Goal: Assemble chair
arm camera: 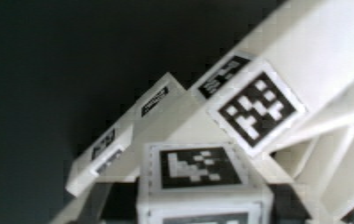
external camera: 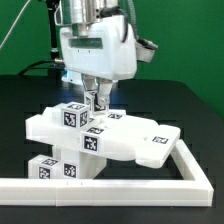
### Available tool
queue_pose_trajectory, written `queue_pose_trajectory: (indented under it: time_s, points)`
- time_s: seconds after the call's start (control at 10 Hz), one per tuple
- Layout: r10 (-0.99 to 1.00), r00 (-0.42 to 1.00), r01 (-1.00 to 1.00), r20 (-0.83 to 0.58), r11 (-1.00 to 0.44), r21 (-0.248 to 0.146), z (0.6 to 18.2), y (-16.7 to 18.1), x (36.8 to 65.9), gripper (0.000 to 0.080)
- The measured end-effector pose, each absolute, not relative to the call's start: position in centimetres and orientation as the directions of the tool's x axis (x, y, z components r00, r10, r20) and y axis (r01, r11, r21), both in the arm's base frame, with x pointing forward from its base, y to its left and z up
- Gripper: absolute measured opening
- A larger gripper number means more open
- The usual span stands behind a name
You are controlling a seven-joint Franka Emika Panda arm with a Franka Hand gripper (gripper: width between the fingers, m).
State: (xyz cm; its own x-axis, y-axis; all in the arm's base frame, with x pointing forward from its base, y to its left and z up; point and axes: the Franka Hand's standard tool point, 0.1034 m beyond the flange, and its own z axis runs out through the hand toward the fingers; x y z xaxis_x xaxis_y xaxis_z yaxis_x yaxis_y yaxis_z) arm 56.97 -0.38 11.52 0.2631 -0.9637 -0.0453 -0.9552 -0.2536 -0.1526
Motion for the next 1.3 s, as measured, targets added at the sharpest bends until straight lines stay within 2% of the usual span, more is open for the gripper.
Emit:
queue_pose_trajectory:
  time_s: [0.1,0.2,0.3,0.4,0.5,0.6,0.8,1.0,1.3]
  points:
    - [-0.962,0.268,-0.954,-0.044,-0.259,-0.153,11.52,-0.38,56.97,0.0284]
    - [-0.960,0.276,-0.952,-0.043,-0.267,-0.153,11.51,-0.39,56.97,0.0338]
    - [-0.947,0.319,-0.939,-0.036,-0.310,-0.151,11.46,-0.37,56.93,0.0338]
    - [-0.913,0.408,-0.906,-0.031,-0.401,-0.134,11.43,-0.09,56.79,0.0522]
    - [-0.850,0.527,-0.844,-0.019,-0.520,-0.131,11.63,-0.03,56.92,0.0522]
    - [-0.740,0.673,-0.735,-0.008,-0.667,-0.124,11.78,-0.17,56.96,0.0627]
    - [-0.503,0.864,-0.501,-0.007,-0.859,-0.101,11.64,-0.34,56.73,0.0642]
    - [-0.289,0.957,-0.286,0.026,-0.955,-0.080,11.39,-0.64,56.82,0.0648]
    - [-0.313,0.949,-0.309,0.034,-0.948,-0.079,11.31,-0.75,56.84,0.0621]
